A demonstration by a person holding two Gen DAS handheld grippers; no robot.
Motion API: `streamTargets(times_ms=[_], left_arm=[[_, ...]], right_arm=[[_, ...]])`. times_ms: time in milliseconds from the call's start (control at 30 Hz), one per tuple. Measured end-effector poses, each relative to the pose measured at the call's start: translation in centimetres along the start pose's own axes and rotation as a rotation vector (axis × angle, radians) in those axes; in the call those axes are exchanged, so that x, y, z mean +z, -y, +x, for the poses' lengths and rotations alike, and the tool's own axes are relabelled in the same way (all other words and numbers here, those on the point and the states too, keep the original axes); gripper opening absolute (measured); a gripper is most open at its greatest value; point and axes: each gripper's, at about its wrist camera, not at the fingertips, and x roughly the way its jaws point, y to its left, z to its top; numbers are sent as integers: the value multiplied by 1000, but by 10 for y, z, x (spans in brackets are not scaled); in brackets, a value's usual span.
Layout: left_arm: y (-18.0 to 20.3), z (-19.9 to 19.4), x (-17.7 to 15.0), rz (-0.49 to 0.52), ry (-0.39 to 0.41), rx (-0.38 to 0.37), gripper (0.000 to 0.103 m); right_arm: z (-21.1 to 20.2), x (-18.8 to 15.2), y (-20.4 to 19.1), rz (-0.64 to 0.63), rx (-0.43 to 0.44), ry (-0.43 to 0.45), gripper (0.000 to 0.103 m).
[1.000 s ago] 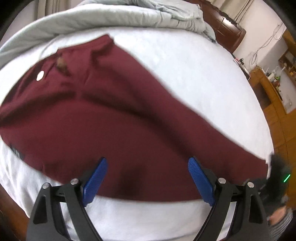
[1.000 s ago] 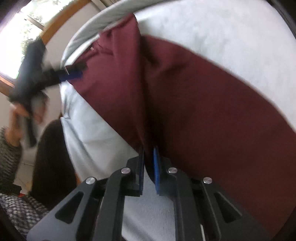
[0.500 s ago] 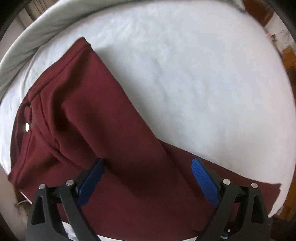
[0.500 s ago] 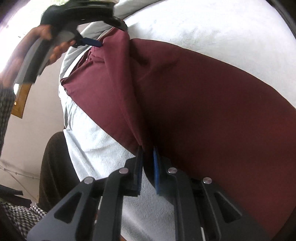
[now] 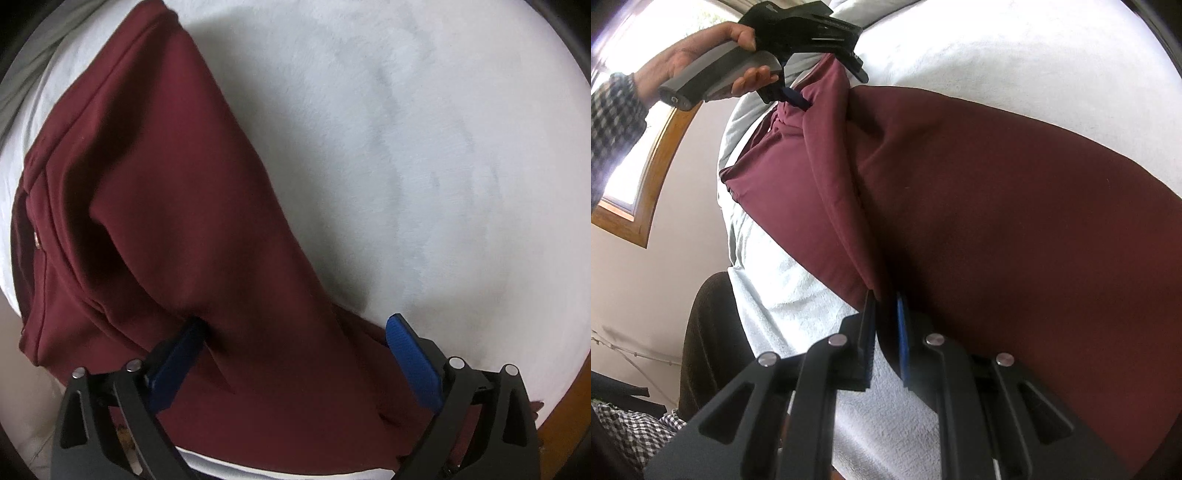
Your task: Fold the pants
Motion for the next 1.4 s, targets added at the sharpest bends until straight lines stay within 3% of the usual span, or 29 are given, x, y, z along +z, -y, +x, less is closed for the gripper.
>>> streamTargets(times_ms=[167, 233, 267, 400, 433, 533, 633, 667, 867, 900, 967, 1033, 1133, 1333, 1400], left_arm=[[5, -2, -4, 39, 0, 68, 70], [3, -5, -5, 52, 15, 69, 56], [1, -8, -8, 53, 27, 60, 52], [-13, -31, -35, 29, 119, -37, 21], [-18, -39, -45, 33, 160, -70, 19], [-39, -49, -73, 28, 239, -144, 16], [-65, -63, -117, 53, 377, -212, 16], [-79, -63, -113, 56, 403, -223, 16], [-125, -50, -204, -4, 588, -319, 16], [-133, -45, -205, -12, 603, -326, 16], [-136, -29, -216, -12, 611, -306, 16], [-139, -17, -206, -33, 582, -301, 14], [-148, 16, -208, -70, 554, -336, 14], [-159, 2, -219, -70, 604, -399, 14], [-163, 1, -240, -76, 612, -419, 14]], right_arm=[[-2, 1, 2, 13, 4, 2, 9], [-2, 1, 2, 21, 3, 4, 9], [-3, 1, 3, 24, 3, 4, 9], [-5, 1, 5, 41, 0, 10, 10], [-6, 1, 5, 43, -4, 14, 11], [-9, 2, 3, 39, -18, 15, 12], [-12, 2, -1, 20, -44, 21, 14], [-13, 1, -2, 16, -50, 22, 14], [-14, 0, -7, 15, -76, 14, 16], [-14, 0, -8, 15, -80, 10, 17], [-13, -1, -12, -1, -101, 2, 19], [-10, -1, -18, -9, -119, -12, 21], [-13, 3, -30, -42, -162, -20, 23], [-14, 15, -53, -129, -276, -37, 24], [-16, 19, -60, -140, -288, -56, 24]])
